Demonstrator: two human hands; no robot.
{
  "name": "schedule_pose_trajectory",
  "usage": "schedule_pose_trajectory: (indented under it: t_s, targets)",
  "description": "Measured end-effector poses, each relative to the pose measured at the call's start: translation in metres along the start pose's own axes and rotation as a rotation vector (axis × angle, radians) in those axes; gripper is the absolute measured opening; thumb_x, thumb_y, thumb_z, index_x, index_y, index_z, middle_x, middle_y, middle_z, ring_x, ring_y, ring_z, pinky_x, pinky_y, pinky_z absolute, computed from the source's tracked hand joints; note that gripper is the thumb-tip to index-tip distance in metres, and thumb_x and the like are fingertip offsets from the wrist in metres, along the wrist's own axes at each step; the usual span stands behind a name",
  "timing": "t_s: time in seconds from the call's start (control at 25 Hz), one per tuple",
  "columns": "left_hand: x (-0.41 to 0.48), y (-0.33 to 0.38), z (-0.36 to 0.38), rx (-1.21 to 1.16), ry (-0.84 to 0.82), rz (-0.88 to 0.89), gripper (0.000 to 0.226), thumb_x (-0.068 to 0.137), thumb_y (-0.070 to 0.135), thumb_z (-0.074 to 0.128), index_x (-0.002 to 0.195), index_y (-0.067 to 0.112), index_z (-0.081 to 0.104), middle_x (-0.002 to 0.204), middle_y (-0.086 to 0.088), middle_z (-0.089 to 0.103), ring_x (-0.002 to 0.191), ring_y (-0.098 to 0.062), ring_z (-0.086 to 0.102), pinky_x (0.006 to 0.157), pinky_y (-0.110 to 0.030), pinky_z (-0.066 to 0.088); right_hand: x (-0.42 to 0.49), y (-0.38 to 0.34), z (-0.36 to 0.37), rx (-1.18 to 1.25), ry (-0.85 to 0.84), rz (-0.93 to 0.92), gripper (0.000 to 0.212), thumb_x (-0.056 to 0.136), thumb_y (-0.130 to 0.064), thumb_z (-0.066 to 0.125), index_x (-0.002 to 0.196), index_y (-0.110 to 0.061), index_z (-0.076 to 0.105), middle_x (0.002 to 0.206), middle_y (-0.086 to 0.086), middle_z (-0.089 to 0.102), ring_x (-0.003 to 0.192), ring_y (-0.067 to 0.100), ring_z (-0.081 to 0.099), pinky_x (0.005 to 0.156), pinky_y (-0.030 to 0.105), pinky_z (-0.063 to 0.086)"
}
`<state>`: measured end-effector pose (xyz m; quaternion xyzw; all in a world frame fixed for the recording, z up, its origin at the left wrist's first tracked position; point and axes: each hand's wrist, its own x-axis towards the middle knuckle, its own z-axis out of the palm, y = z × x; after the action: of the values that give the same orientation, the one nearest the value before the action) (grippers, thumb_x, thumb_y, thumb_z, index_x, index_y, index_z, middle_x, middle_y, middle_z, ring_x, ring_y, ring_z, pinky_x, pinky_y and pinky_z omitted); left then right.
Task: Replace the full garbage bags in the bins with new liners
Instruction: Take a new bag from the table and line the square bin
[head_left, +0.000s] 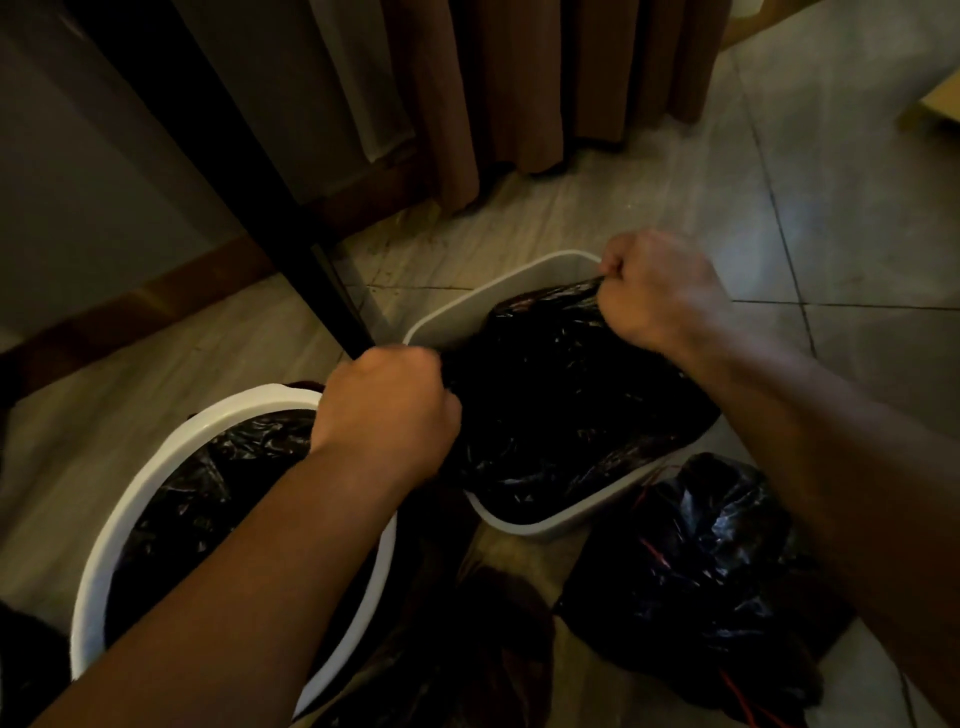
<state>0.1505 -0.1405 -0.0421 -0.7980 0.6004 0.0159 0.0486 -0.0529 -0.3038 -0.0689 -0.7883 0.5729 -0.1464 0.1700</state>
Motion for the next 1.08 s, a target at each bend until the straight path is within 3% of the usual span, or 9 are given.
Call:
schedule_pose_trajectory:
  t_s: [0.08, 0.16, 0.28, 0.36, 0.52, 0.64, 0.8, 0.92, 1.08]
  targets:
    - [0.008, -0.001, 0.004, -0.075, 0.034, -0.029, 0.019, 0.096, 0.025, 0.061, 0.107, 0.015, 0.073, 0.103, -0.012, 0.065, 0.092, -0.031, 0.065, 0.071, -0.035, 0.049, -0.003, 0.011, 0.002, -0.059, 0.015, -0.074, 0.023, 0.099, -0.041, 0.055, 0.106, -0.026, 0.070, 0.104, 0.000, 0.055, 0.100, 0.024, 0.056, 0.078, 0.034, 0.043]
    - [0.010, -0.002, 0.007, -0.162, 0.069, -0.043, 0.024, 0.092, 0.014, 0.064, 0.115, 0.011, 0.071, 0.115, -0.014, 0.063, 0.101, -0.034, 0.064, 0.080, -0.038, 0.052, -0.003, 0.024, 0.002, -0.075, 0.010, -0.167, 0.030, 0.100, -0.055, 0.053, 0.103, -0.030, 0.070, 0.108, -0.004, 0.057, 0.102, 0.020, 0.056, 0.079, 0.036, 0.046]
    - [0.012, -0.003, 0.010, -0.288, 0.134, -0.054, 0.041, 0.084, 0.001, 0.065, 0.125, 0.007, 0.068, 0.129, -0.015, 0.060, 0.114, -0.034, 0.060, 0.092, -0.036, 0.050, 0.000, 0.041, 0.004, -0.007, 0.033, -0.255, 0.026, 0.101, -0.050, 0.057, 0.097, -0.028, 0.070, 0.097, -0.004, 0.062, 0.092, 0.023, 0.062, 0.076, 0.038, 0.051]
    - [0.013, -0.001, 0.013, -0.329, 0.172, -0.052, 0.044, 0.081, -0.003, 0.062, 0.123, 0.007, 0.069, 0.127, -0.015, 0.061, 0.115, -0.032, 0.059, 0.089, -0.029, 0.045, 0.004, 0.052, 0.002, 0.026, 0.071, -0.226, 0.024, 0.099, -0.050, 0.060, 0.097, -0.028, 0.071, 0.085, -0.006, 0.064, 0.079, 0.021, 0.062, 0.067, 0.034, 0.051]
    - [0.017, 0.003, 0.017, -0.447, 0.151, -0.067, 0.042, 0.083, 0.000, 0.062, 0.124, 0.007, 0.067, 0.129, -0.014, 0.060, 0.117, -0.029, 0.057, 0.083, -0.016, 0.032, 0.014, 0.073, -0.008, 0.077, 0.124, -0.184, 0.013, 0.096, -0.045, 0.067, 0.097, -0.033, 0.071, 0.080, -0.010, 0.065, 0.074, 0.016, 0.062, 0.062, 0.024, 0.044]
    - [0.027, -0.004, 0.016, -0.509, 0.150, -0.089, 0.034, 0.093, 0.022, 0.066, 0.126, 0.016, 0.071, 0.128, -0.008, 0.065, 0.093, -0.016, 0.060, 0.065, -0.013, 0.036, 0.021, 0.076, -0.007, 0.069, 0.088, -0.155, 0.010, 0.092, -0.036, 0.073, 0.100, -0.040, 0.068, 0.085, -0.016, 0.063, 0.078, 0.011, 0.062, 0.064, 0.020, 0.040]
    - [0.048, -0.006, 0.016, -0.452, 0.103, 0.025, 0.029, 0.099, 0.034, 0.062, 0.126, 0.032, 0.073, 0.135, 0.001, 0.065, 0.119, -0.019, 0.061, 0.093, -0.028, 0.048, 0.029, 0.065, -0.002, -0.084, -0.048, -0.197, 0.044, 0.091, -0.041, 0.074, 0.133, -0.035, 0.062, 0.123, -0.001, 0.064, 0.107, 0.025, 0.062, 0.083, 0.033, 0.048]
    - [0.061, -0.004, 0.013, -0.308, 0.079, 0.068, 0.029, 0.098, 0.020, 0.060, 0.122, 0.025, 0.075, 0.121, -0.003, 0.073, 0.105, -0.022, 0.068, 0.082, -0.029, 0.054, 0.028, 0.056, -0.003, -0.144, 0.004, -0.281, 0.024, 0.096, -0.039, 0.068, 0.118, -0.031, 0.073, 0.118, 0.001, 0.066, 0.101, 0.027, 0.063, 0.081, 0.039, 0.055]
    - [0.065, -0.010, 0.013, -0.285, 0.137, 0.083, 0.034, 0.093, 0.008, 0.060, 0.120, 0.021, 0.075, 0.119, -0.007, 0.070, 0.106, -0.026, 0.066, 0.087, -0.041, 0.059, 0.028, 0.058, -0.005, -0.035, 0.045, -0.270, 0.009, 0.093, -0.023, 0.072, 0.102, -0.023, 0.075, 0.110, 0.002, 0.067, 0.098, 0.026, 0.063, 0.085, 0.041, 0.055]
